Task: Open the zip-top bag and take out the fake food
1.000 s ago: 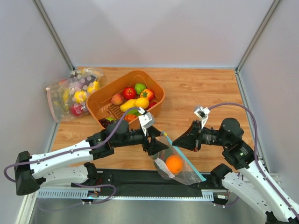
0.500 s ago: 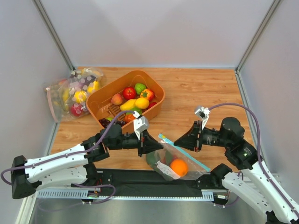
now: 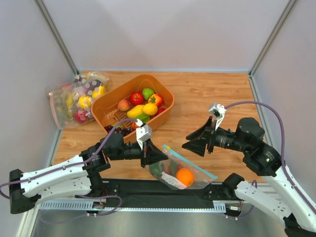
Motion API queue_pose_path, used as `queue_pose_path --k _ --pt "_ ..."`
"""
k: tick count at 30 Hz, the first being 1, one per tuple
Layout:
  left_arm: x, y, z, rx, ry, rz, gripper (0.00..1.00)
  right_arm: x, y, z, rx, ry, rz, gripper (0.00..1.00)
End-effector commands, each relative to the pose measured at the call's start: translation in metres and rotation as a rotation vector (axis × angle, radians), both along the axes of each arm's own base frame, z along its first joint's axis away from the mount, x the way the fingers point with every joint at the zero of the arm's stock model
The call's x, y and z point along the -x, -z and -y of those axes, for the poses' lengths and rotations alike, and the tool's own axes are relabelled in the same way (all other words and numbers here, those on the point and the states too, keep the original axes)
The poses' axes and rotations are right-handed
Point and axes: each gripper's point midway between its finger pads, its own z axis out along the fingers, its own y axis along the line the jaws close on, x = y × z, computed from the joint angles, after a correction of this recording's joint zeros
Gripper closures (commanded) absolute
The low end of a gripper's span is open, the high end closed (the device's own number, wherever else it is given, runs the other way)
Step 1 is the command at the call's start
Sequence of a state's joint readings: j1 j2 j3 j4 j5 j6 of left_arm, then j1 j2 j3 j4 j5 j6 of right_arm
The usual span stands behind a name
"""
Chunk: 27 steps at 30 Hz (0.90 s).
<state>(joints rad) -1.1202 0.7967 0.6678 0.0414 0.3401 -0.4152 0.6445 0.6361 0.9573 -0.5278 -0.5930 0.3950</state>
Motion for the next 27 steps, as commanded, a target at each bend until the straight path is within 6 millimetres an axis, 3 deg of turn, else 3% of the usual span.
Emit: queue_pose_path --k 1,3,16,21,24,27 --pt "0.003 -0.014 0.002 0.039 0.023 0.024 1.00 -0.006 0.005 -0.014 0.045 0.007 -0.011 0.42" --pt "0.002 -0.012 0.002 0.034 0.022 0.024 1.00 -0.012 0.006 -0.019 0.052 0.048 0.002 0.41" --pt "0.003 -0.009 0.002 0.021 0.027 0.018 1.00 -0.005 0.019 -0.071 0.116 0.012 0.022 0.43" --pt "0.003 -0.006 0.001 0.011 0.022 0.015 1.00 -0.007 0.020 -0.074 0.128 0.028 0.033 0.50" --pt "0.002 -0.005 -0.001 0.009 0.016 0.015 1.00 -0.009 0.013 -0.068 0.113 0.055 0.048 0.51" --pt "0.002 -0.005 -0.003 0.013 0.011 0.014 1.00 -0.010 0.009 -0.061 0.109 0.079 0.062 0.58"
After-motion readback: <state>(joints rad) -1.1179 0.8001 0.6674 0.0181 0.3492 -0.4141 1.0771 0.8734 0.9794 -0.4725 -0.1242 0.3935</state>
